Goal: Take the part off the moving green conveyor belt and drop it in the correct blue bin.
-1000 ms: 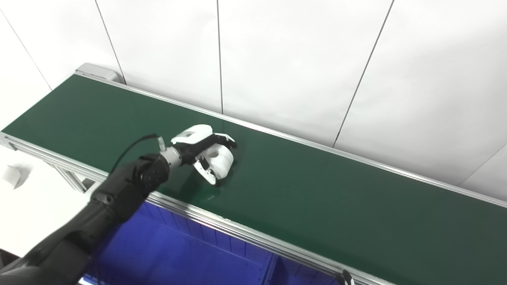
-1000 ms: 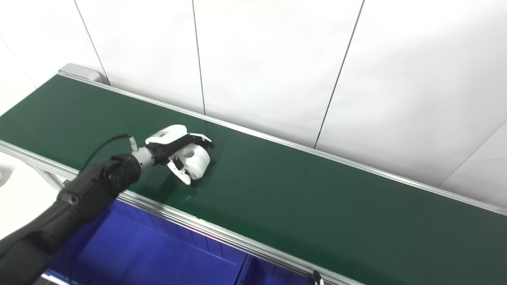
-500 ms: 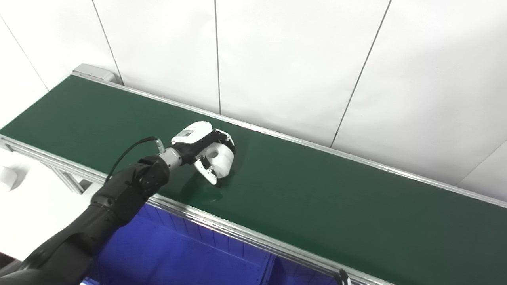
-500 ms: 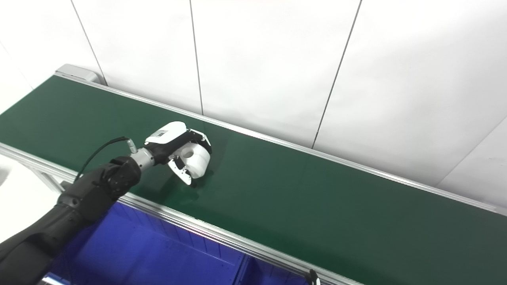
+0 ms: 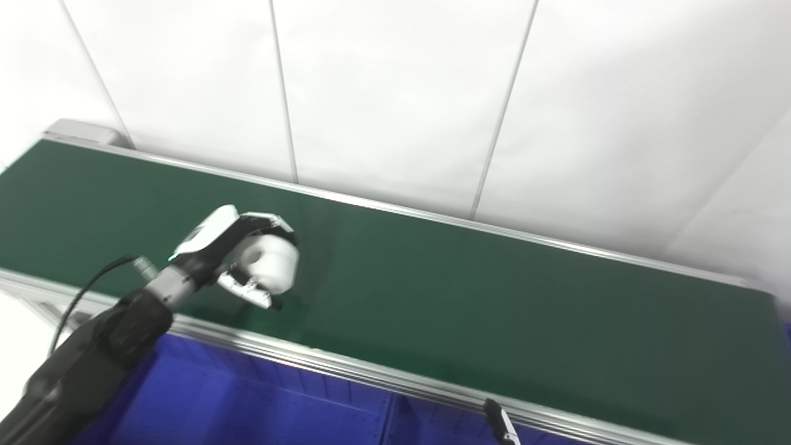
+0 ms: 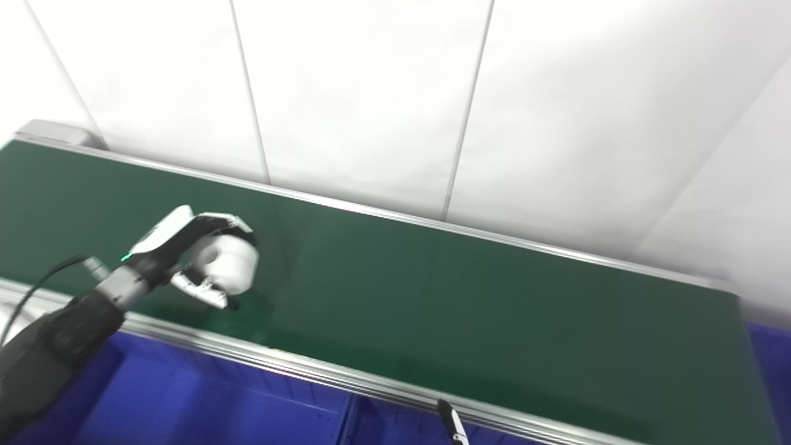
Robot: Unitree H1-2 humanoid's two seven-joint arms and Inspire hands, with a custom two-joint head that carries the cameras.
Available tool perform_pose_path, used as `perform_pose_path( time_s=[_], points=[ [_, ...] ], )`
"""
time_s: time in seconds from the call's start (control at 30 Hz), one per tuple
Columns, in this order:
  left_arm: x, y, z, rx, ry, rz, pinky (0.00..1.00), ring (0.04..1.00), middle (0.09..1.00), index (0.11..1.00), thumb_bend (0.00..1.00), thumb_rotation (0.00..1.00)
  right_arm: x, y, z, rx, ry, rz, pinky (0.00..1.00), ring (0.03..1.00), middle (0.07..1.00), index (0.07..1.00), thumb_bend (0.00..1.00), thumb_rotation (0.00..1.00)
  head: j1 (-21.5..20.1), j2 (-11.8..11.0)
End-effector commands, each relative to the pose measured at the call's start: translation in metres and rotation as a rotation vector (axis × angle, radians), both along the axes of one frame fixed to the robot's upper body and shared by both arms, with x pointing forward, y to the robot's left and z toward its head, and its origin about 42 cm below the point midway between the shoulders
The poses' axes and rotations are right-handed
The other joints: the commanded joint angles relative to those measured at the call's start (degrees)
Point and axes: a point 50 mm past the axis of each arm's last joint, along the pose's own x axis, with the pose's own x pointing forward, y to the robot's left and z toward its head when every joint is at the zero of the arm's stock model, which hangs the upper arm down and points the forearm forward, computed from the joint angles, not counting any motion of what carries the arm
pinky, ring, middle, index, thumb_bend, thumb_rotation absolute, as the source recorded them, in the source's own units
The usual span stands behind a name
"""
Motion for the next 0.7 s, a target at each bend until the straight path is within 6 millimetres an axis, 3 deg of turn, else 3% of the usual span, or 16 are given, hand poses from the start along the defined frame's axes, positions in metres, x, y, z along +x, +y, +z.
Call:
perform_pose_path(
  time_s=[0.0, 0.37, 0.67],
  points=[
    [-0.005, 0.003, 0.013, -0.03, -0.068, -0.006, 0.47, 0.455, 0.518, 0.484, 0.5, 0.0, 0.001, 0.007, 0.015, 0.058, -0.067, 0.016, 0.9, 0.909, 0.911, 0.938, 0.71, 0.87, -1.8, 1.4],
    [-0.048, -0.021, -0.017, -0.14, 0.007, -0.018, 0.49, 0.463, 0.524, 0.476, 0.5, 0.0, 0.011, 0.012, 0.031, 0.063, -0.083, 0.016, 0.87, 0.887, 0.898, 0.932, 0.72, 0.85, -7.9, 7.5],
    [-0.088, -0.032, -0.027, -0.188, 0.032, -0.013, 0.5, 0.469, 0.519, 0.473, 0.5, 0.0, 0.015, 0.011, 0.039, 0.053, -0.086, 0.01, 0.87, 0.887, 0.898, 0.924, 0.72, 0.84, -6.6, 9.9]
  ],
)
